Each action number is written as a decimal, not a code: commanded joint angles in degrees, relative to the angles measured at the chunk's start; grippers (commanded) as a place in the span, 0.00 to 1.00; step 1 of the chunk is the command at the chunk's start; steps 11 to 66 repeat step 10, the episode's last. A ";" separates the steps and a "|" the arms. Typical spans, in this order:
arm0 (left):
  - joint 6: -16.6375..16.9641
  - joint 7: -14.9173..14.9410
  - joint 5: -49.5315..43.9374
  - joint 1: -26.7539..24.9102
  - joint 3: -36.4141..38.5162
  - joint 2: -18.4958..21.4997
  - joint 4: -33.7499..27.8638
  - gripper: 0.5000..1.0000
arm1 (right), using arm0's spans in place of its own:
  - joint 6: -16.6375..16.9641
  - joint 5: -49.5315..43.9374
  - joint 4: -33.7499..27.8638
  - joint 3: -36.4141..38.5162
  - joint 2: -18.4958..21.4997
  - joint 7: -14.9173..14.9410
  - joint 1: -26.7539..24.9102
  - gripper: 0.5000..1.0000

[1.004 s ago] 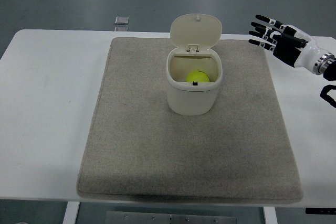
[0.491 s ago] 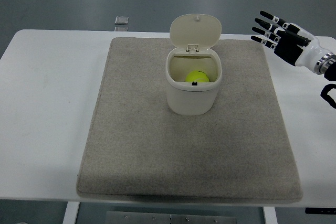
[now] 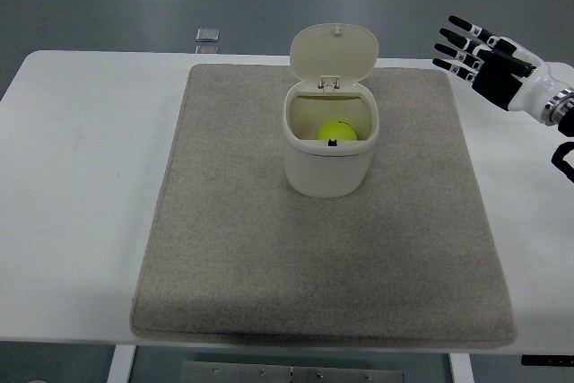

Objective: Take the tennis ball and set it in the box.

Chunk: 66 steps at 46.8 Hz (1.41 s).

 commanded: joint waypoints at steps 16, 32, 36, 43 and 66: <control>0.00 0.00 0.03 0.00 0.00 0.00 0.00 0.99 | -0.11 -0.03 0.00 0.00 0.26 0.51 -0.06 0.85; 0.00 0.00 0.03 0.00 0.00 0.00 0.00 0.99 | -0.11 -0.03 0.00 0.00 0.26 0.51 -0.06 0.85; 0.00 0.00 0.03 0.00 0.00 0.00 0.00 0.99 | -0.11 -0.03 0.00 0.00 0.26 0.51 -0.06 0.85; 0.00 0.00 0.03 0.00 0.00 0.00 0.00 0.99 | -0.11 -0.03 0.00 0.00 0.26 0.51 -0.06 0.85; 0.00 0.00 0.03 0.00 0.00 0.00 0.00 0.99 | -0.11 -0.03 0.00 0.00 0.26 0.51 -0.06 0.85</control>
